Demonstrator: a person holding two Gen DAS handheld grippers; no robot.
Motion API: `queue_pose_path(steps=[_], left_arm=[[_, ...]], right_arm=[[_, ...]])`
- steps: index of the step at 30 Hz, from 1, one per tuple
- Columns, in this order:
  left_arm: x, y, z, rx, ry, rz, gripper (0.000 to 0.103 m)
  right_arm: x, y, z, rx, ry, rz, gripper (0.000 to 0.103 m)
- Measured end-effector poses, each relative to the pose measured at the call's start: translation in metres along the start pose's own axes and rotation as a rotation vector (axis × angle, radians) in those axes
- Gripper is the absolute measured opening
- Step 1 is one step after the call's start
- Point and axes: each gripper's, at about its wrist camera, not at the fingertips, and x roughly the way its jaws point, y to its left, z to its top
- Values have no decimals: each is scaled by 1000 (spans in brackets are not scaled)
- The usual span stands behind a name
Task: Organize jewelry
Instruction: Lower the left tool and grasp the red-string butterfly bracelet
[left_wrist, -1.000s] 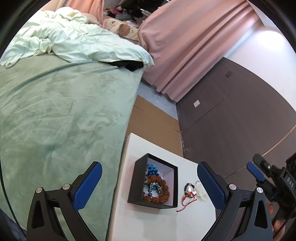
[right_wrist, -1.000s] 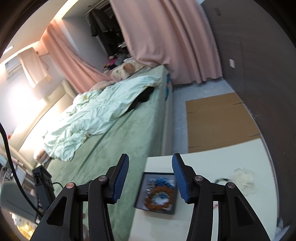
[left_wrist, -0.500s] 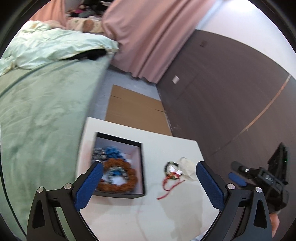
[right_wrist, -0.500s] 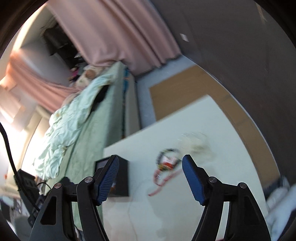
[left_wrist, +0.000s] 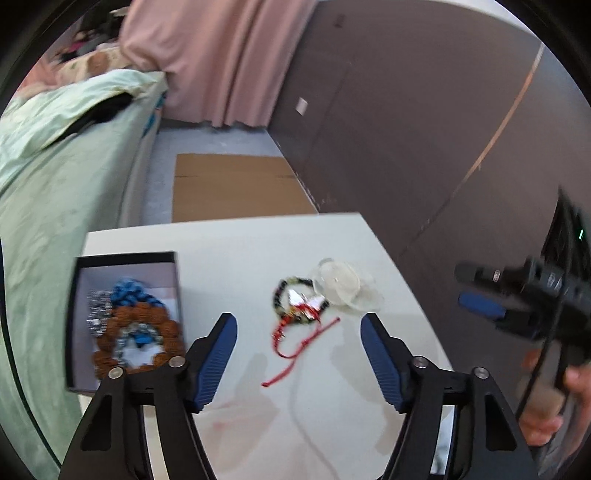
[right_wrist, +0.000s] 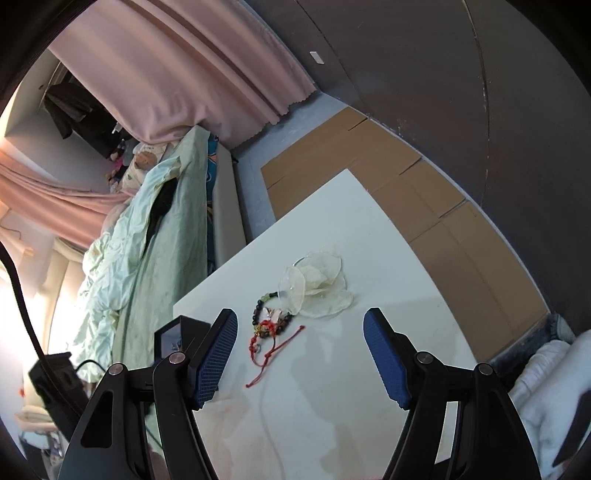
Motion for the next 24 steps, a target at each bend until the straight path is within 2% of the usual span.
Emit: queue_pose_path(steps=[2, 4, 10, 17, 20, 22, 24], left_arm=[[11, -9, -3, 32, 18, -5, 68], [22, -15, -4, 45, 39, -5, 61], [55, -25, -8, 70, 106, 17, 53], [86, -31, -14, 98, 161, 32, 53], [96, -36, -16, 140, 172, 72, 52], [101, -36, -17, 143, 188, 67, 42], [106, -34, -18, 142, 202, 83, 37]], right_arm=[[0, -2, 4, -3, 2, 6, 71], [-1, -5, 5, -10, 8, 13, 71], [4, -11, 12, -69, 63, 17, 71], [13, -26, 19, -44, 92, -7, 71], [17, -25, 21, -32, 104, 7, 71], [20, -21, 21, -47, 104, 2, 71], [24, -19, 22, -54, 110, -7, 71]])
